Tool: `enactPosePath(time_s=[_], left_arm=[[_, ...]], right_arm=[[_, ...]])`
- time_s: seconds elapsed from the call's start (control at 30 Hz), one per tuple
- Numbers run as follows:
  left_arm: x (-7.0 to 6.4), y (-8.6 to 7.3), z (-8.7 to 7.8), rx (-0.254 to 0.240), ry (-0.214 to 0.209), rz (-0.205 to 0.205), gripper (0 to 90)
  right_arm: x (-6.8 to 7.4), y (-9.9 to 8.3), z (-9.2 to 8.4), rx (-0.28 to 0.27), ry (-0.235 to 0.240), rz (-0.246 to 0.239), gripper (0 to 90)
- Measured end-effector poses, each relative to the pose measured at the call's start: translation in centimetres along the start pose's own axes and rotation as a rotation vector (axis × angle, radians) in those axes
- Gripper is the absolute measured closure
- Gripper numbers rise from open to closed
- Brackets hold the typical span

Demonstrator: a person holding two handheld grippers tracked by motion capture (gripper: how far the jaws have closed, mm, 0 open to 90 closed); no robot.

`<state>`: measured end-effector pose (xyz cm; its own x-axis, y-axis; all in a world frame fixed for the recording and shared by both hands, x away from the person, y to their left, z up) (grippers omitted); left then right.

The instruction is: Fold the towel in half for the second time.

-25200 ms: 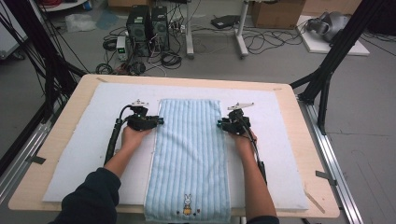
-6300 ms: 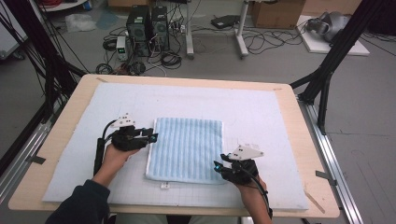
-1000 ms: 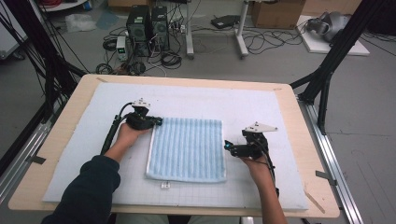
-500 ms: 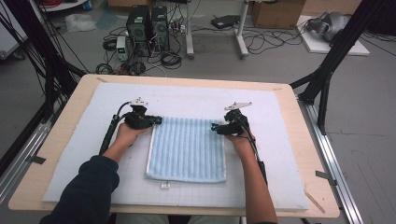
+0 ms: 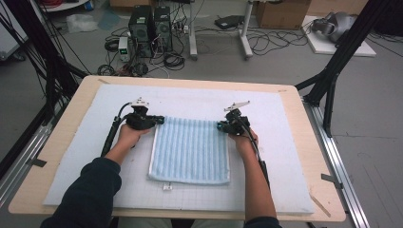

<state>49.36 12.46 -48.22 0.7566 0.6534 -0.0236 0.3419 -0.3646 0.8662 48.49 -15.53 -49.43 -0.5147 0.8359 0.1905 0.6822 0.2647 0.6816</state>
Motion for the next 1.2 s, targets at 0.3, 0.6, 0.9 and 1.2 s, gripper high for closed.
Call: enactPosePath(time_s=[0.3,0.6,0.9,1.2], left_arm=[[1.8,2.6,-0.4,-0.099,0.062,-0.029,84.9],[0.2,2.9,-2.2,-0.128,-0.009,-0.015,84.6],[-2.4,2.3,-4.5,-0.157,-0.041,0.024,84.6],[-5.7,0.6,-6.9,-0.169,-0.059,0.072,84.6]], right_arm=[[-0.5,3.7,-0.4,-0.164,-0.096,0.034,83.2],[0.0,3.7,-1.9,-0.195,-0.044,0.040,83.1],[1.9,1.9,-4.6,-0.236,0.028,0.017,83.1],[3.9,-0.9,-7.2,-0.258,0.042,-0.017,82.9]])
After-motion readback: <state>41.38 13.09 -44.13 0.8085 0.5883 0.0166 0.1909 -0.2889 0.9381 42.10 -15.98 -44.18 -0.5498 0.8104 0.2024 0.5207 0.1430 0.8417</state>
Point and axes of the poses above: each handheld gripper's, and its own axes: z roughly forward along the jaws, y roughly out of its top, x roughly to its left, the point moved 8 cm from there along z, roughly forward along the jaws, and after that the axes turned 13 degrees about z, right-handed, at the moved point
